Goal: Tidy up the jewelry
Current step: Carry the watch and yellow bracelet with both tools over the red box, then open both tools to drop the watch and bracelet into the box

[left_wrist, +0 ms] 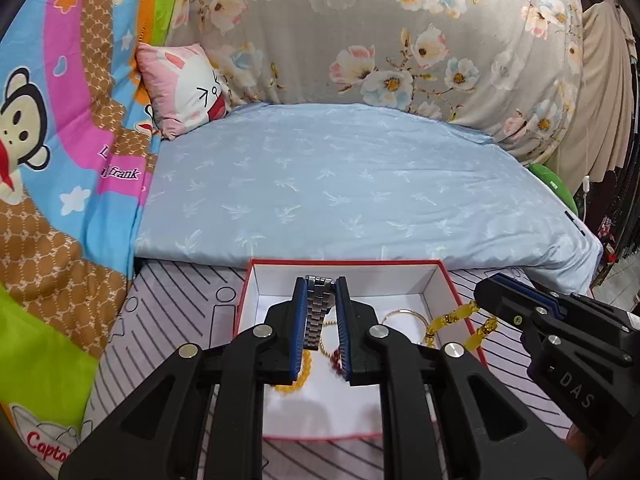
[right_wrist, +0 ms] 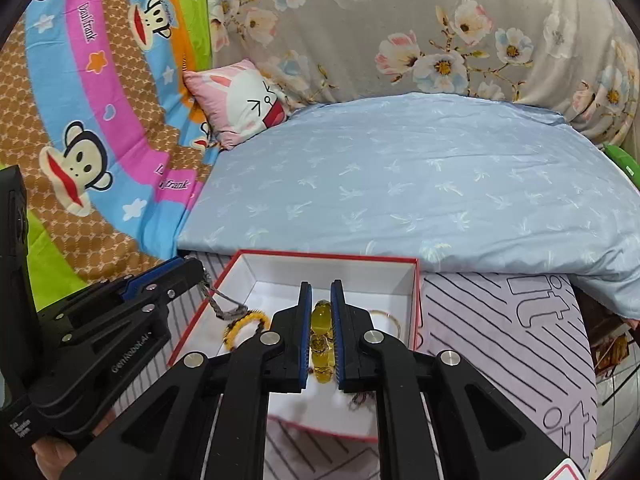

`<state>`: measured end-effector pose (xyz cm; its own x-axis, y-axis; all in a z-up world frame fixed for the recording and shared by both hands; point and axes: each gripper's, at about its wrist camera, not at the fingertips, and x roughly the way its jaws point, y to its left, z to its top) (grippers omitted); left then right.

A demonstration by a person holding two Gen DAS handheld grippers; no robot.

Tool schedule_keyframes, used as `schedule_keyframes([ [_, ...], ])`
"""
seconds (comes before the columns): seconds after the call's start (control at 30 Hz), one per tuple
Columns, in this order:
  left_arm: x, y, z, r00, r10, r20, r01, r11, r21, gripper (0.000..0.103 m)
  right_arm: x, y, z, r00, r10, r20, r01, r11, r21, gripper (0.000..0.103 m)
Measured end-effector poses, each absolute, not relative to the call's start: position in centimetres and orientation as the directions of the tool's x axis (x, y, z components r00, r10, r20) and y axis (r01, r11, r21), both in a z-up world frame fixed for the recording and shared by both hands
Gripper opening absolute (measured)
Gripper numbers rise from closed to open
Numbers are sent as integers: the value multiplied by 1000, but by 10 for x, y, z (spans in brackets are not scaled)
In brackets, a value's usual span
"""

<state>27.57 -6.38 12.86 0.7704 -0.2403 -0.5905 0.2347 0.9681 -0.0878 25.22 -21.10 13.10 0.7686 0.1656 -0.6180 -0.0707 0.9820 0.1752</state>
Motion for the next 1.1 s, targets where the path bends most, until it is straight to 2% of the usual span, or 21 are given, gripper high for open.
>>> schedule_keyframes([
  [0.33, 317, -78, 93, 742, -217, -634, 220, 973, -75, 14, 294, -219, 90, 730, 164, -663, -45, 980, 193, 10],
  [0.77, 335, -79, 67, 713, -201, -671, 196, 977, -84, 14, 302, -212, 61, 691, 182, -699, -64, 979, 192, 10],
  [0.83, 333, -77, 67, 721, -199, -664, 188, 978, -89, 14, 300, -210, 61, 698, 171, -696, -60, 982, 182, 20],
  [0.9, 330, -75, 70, 727, -197, -658, 183, 979, -91, 22, 297, -211, 62, 703, 171, -690, -58, 981, 184, 37],
  [0.93, 328, -74, 72, 731, -193, -654, 176, 980, -93, 34, 293, -212, 64, 709, 171, -684, -54, 981, 189, 40],
  [0.97, 325, -72, 74, 737, -193, -648, 172, 980, -97, 40, 290, -213, 65, 711, 173, -681, -53, 980, 193, 41],
  [1.1, 309, -67, 80, 746, -200, -635, 174, 979, -103, 40, 275, -215, 69, 716, 175, -676, -54, 979, 196, 41],
])
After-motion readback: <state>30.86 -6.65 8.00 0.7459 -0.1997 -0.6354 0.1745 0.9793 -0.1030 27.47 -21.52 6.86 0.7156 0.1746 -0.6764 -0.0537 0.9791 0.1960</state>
